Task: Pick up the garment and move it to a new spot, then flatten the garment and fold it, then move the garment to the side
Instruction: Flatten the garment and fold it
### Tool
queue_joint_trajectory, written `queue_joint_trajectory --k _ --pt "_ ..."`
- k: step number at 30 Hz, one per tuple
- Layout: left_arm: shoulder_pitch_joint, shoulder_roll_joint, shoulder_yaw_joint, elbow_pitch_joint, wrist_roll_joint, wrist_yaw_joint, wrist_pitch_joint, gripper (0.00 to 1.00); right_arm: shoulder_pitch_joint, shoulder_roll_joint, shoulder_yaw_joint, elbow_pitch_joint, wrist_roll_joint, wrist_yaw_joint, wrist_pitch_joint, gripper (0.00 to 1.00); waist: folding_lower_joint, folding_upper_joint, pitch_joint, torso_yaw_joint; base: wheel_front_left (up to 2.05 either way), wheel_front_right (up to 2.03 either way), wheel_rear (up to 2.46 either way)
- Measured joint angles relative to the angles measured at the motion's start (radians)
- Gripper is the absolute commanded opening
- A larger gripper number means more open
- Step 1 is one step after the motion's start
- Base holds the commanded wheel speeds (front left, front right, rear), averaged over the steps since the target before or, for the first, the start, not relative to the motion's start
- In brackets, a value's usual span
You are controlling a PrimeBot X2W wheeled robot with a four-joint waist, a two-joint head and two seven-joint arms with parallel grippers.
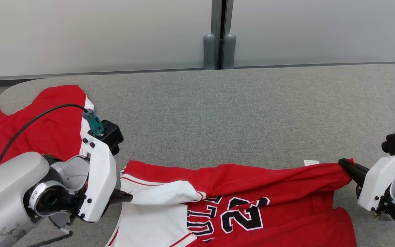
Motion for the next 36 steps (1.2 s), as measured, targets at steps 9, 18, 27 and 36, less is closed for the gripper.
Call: queue_joint_trajectory --k 9,18,27,36 --pt "0.034 0.025 -0.002 -0.074 -0.069 0.036 0.055 0.00 0.032 -0.053 0.003 -0.076 0.027 0.000 0.047 0.00 0.0000 0.0000 -0.006 0.007 0.00 0.00 0.00" --pt "0.088 0.030 -0.014 -0.090 -0.095 0.053 0.090 0.00 0.051 -0.094 0.018 -0.106 0.061 0.000 0.123 0.00 0.0000 0.0000 0.009 0.013 0.00 0.00 0.00" --pt "0.147 -0.006 -0.023 -0.023 -0.081 0.048 0.093 0.45 0.062 -0.094 0.026 -0.084 0.077 0.000 0.211 0.32 0.0000 0.0000 0.014 0.008 0.00 0.00 0.00" --pt "0.171 -0.023 -0.022 0.045 -0.048 0.027 0.084 1.00 0.087 -0.070 0.007 -0.095 0.062 0.000 0.234 1.00 0.0000 0.0000 -0.006 -0.002 0.00 0.00 0.00"
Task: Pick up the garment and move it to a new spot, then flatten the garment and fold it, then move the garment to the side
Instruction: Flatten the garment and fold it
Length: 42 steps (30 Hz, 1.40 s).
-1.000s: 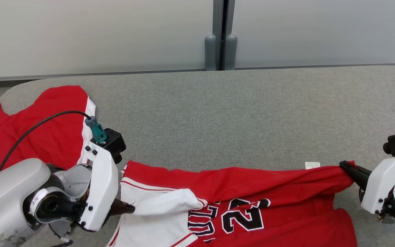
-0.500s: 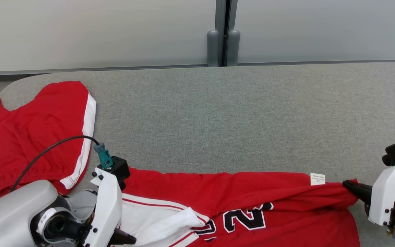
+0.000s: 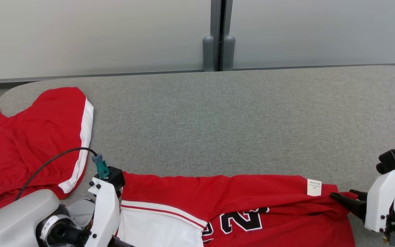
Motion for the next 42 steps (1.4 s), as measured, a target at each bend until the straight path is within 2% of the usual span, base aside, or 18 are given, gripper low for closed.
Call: queue_joint_trajectory --k 4,8,11,14,17,21,22,23,28,31,33,35,37,39,42 --pt "-0.006 0.007 0.016 0.003 0.020 -0.006 -0.030 1.00 0.015 -0.002 -0.031 -0.028 0.019 0.000 -0.019 1.00 0.0000 0.0000 -0.013 0.000 0.00 0.00 0.00" --pt "-0.025 0.025 0.052 -0.001 0.070 -0.013 -0.112 1.00 0.052 -0.016 -0.090 -0.074 0.063 0.000 -0.052 1.00 0.0000 0.0000 -0.033 0.003 0.00 0.00 0.00" --pt "-0.034 0.035 0.083 -0.006 0.132 -0.019 -0.216 1.00 0.075 -0.031 -0.146 -0.125 0.072 0.000 -0.119 1.00 0.0000 0.0000 -0.048 0.007 0.00 0.00 0.00" --pt "-0.030 0.037 0.133 -0.015 0.173 -0.017 -0.362 1.00 0.092 -0.038 -0.207 -0.156 0.055 0.000 -0.227 1.00 0.0000 0.0000 -0.060 0.012 0.00 0.00 0.00" --pt "-0.005 0.042 0.174 -0.025 0.223 0.013 -0.505 1.00 0.113 -0.024 -0.239 -0.172 0.010 0.000 -0.323 1.00 0.0000 0.0000 -0.068 0.017 0.00 0.00 0.00" --pt "0.065 0.048 0.235 -0.037 0.265 0.091 -0.717 1.00 0.146 0.026 -0.271 -0.175 -0.054 0.000 -0.466 1.00 0.0000 0.0000 -0.076 0.026 0.00 0.00 0.00" --pt "0.105 0.049 0.271 -0.040 0.295 0.151 -0.840 1.00 0.164 0.052 -0.298 -0.168 -0.093 0.000 -0.552 1.00 0.0000 0.0000 -0.080 0.031 0.00 0.00 0.00" --pt "0.125 0.050 0.285 -0.045 0.318 0.183 -0.896 1.00 0.176 0.067 -0.304 -0.165 -0.105 0.000 -0.583 1.00 0.0000 0.0000 -0.081 0.034 0.00 0.00 0.00" --pt "0.255 0.032 0.354 -0.083 0.360 0.315 -1.156 1.00 0.253 0.129 -0.338 -0.142 -0.167 0.000 -0.706 1.00 0.0000 0.0000 -0.083 0.052 0.00 0.00 0.00" --pt "0.335 0.003 0.405 -0.101 0.406 0.397 -1.205 1.00 0.310 0.156 -0.364 -0.129 -0.181 0.000 -0.732 1.00 0.0000 0.0000 -0.083 0.065 0.00 0.00 0.00" --pt "0.400 -0.042 0.463 -0.121 0.450 0.444 -1.211 1.00 0.354 0.172 -0.381 -0.111 -0.186 0.000 -0.738 1.00 0.0000 0.0000 -0.083 0.072 0.00 0.00 0.00" --pt "0.471 -0.105 0.548 -0.154 0.537 0.478 -1.212 1.00 0.390 0.186 -0.390 -0.100 -0.186 0.000 -0.741 1.00 0.0000 0.0000 -0.084 0.076 0.00 0.00 0.00" --pt "0.555 -0.144 0.606 -0.163 0.634 0.506 -1.212 1.00 0.412 0.198 -0.392 -0.090 -0.187 0.000 -0.746 1.00 0.0000 0.0001 -0.084 0.075 0.00 0.00 0.00" --pt "0.638 -0.219 0.676 -0.180 0.670 0.501 -1.212 1.00 0.429 0.210 -0.382 -0.078 -0.187 0.000 -0.745 1.00 0.0000 0.0000 -0.083 0.073 0.00 0.00 0.00" --pt "0.718 -0.298 0.738 -0.180 0.735 0.454 -1.212 1.00 0.431 0.227 -0.356 -0.057 -0.184 0.000 -0.728 1.00 0.0000 0.0000 -0.078 0.072 0.00 0.00 0.00"
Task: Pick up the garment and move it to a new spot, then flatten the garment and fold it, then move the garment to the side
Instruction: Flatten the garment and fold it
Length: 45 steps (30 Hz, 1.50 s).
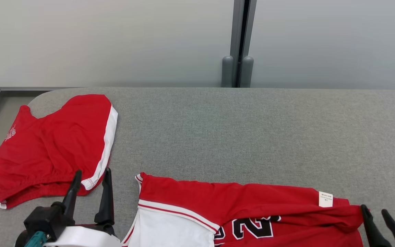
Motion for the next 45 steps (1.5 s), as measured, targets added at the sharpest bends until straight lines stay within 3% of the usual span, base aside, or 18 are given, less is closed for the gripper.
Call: queue_joint_trajectory --k 9,16,21,22,23,24,30,45 --pt "0.033 -0.118 0.094 0.078 0.104 -0.152 0.000 1.00 -0.042 0.052 0.042 0.117 0.045 0.000 0.078 1.00 0.0000 0.0000 0.012 0.012 0.00 0.00 0.00" --pt "0.033 -0.166 0.120 0.126 0.144 -0.207 0.000 1.00 -0.076 0.086 0.090 0.202 0.095 0.000 0.156 1.00 0.0000 0.0000 0.020 0.024 0.00 0.00 0.00" --pt "0.033 -0.188 0.131 0.145 0.165 -0.231 0.000 1.00 -0.127 0.110 0.112 0.239 0.099 0.000 0.144 1.00 0.0001 0.0000 0.030 0.027 0.00 0.00 0.00" --pt "0.032 -0.191 0.132 0.149 0.169 -0.235 0.000 1.00 -0.138 0.117 0.115 0.247 0.099 0.000 0.138 0.84 0.0000 0.0000 0.031 0.027 0.00 0.00 0.00" --pt "0.031 -0.196 0.132 0.151 0.171 -0.239 0.000 1.00 -0.149 0.123 0.119 0.259 0.100 0.000 0.133 0.53 0.0000 0.0000 0.032 0.027 0.00 0.00 0.00" --pt "0.030 -0.200 0.133 0.154 0.175 -0.244 0.000 1.00 -0.159 0.126 0.127 0.266 0.100 0.000 0.133 0.00 0.0000 0.0000 0.033 0.028 0.00 0.00 0.00" --pt "0.028 -0.212 0.139 0.164 0.193 -0.256 0.000 1.00 -0.188 0.113 0.150 0.255 0.124 0.000 0.112 0.00 0.0000 0.0000 0.037 0.028 0.00 0.00 0.00" --pt "0.027 -0.245 0.154 0.188 0.214 -0.282 0.000 1.00 -0.250 -0.089 0.049 0.231 0.140 0.000 0.111 0.00 0.0000 0.0000 0.041 -0.017 0.00 0.00 0.00"
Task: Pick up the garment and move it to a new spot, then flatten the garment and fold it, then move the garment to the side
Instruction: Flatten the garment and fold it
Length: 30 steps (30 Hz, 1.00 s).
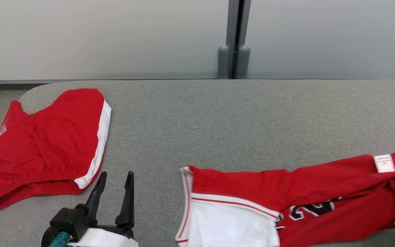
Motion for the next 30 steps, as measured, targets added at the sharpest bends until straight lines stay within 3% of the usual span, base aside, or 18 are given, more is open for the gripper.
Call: queue_joint_trajectory --k 4,8,15,23,30 --pt "0.000 -0.006 0.005 0.006 0.002 -0.007 0.000 1.00 -0.003 -0.030 -0.028 -0.024 -0.022 0.000 -0.008 0.00 0.0000 0.0000 -0.006 0.001 0.00 0.00 0.00" --pt "0.002 -0.009 0.019 0.010 0.002 -0.007 0.000 1.00 -0.002 -0.036 -0.048 -0.133 -0.063 0.000 0.006 0.00 0.0000 0.0000 -0.019 0.001 0.00 0.00 0.00" --pt "0.007 -0.014 0.030 0.016 0.006 -0.010 0.000 1.00 0.034 0.001 -0.071 -0.331 -0.147 0.000 0.108 0.00 0.0000 0.0000 -0.036 0.005 0.00 0.00 0.00" --pt "0.012 -0.018 0.037 0.026 0.010 -0.019 0.000 1.00 0.093 0.180 -0.026 -0.523 -0.176 0.000 0.273 0.00 0.0000 0.0000 -0.042 0.055 0.00 0.00 0.00" --pt "0.001 -0.021 0.032 0.054 0.012 -0.027 0.000 1.00 0.035 0.292 0.097 -0.419 -0.093 0.000 0.312 0.00 0.0000 0.0000 -0.032 0.134 0.00 0.00 0.00"
